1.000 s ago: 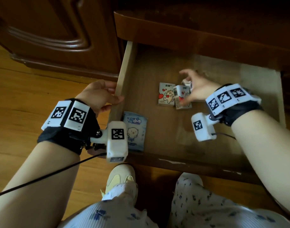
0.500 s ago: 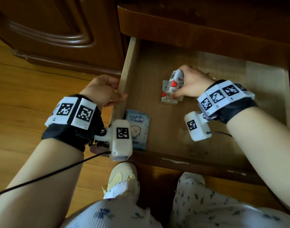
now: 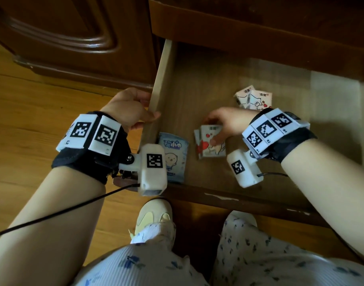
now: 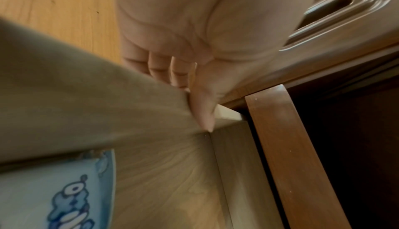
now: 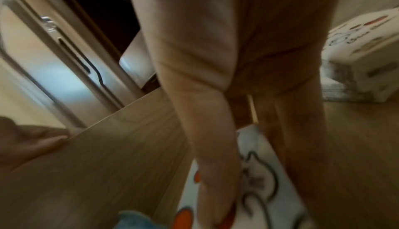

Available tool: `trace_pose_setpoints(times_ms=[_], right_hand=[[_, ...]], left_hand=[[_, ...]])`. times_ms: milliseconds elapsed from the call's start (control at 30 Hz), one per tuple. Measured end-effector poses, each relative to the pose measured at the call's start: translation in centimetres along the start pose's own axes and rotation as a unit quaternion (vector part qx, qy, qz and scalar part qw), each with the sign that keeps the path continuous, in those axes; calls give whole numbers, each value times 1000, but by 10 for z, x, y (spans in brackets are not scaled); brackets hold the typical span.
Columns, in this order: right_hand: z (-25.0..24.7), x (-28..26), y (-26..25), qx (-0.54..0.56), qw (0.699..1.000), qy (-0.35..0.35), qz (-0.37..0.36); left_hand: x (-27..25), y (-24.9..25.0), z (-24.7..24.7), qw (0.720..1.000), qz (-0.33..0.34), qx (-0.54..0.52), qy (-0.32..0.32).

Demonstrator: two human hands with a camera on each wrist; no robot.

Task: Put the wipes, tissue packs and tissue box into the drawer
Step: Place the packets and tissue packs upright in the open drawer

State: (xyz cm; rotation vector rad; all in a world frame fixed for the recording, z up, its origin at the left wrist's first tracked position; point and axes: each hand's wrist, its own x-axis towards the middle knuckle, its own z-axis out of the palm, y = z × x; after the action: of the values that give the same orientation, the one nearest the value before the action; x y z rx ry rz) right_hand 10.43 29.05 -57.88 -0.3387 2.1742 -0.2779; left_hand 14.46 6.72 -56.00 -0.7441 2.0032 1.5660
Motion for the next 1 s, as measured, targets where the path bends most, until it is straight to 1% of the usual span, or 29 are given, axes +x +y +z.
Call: trace_pose_setpoints(times_ms=[133,233,433,500,567,633,700,767,833,867,900,933,967,1000], right_hand=[[7,-2,-1,-45,993,-112,-17],[13,-4,-2,-42,986,-160,-21],[21,8,-6,-15,985,-169,-24],[21,11,-5,-2,984,-181,-1],[23,11,-4,19,977,-210,28],[25,12,-3,46,971,-232,39],[27,12,-3,70,970,-231,41],[24,10,-3,54,972,-225,36],[13,6,4,34,981,-192,24],[5,3,10,36,987,-156,15],[-5,-1,17,57,994,-98,8],[-14,-5,25,102,995,-20,5],[-23,-8,33,164,984,74,8],[-30,-10,40,218,960,175,19]], left_hand=[[-1,0,0,1000,9,3,0],[-1,1,1,1000,11,1,5],[0,-1,1,1000,16,-5,10],[-1,-1,2,1000,17,-8,8],[0,-1,2,1000,16,-9,5],[0,-1,2,1000,15,-14,1],[1,-1,3,1000,16,-15,-1],[2,-2,2,1000,17,-12,1],[3,-3,2,1000,15,-8,-1],[4,-3,2,1000,14,-8,-4],[4,-3,2,1000,13,-9,-7],[5,-4,1,1000,11,-9,-11],[6,-4,1,1000,10,-9,-12],[6,-4,-1,1000,10,-8,-12]])
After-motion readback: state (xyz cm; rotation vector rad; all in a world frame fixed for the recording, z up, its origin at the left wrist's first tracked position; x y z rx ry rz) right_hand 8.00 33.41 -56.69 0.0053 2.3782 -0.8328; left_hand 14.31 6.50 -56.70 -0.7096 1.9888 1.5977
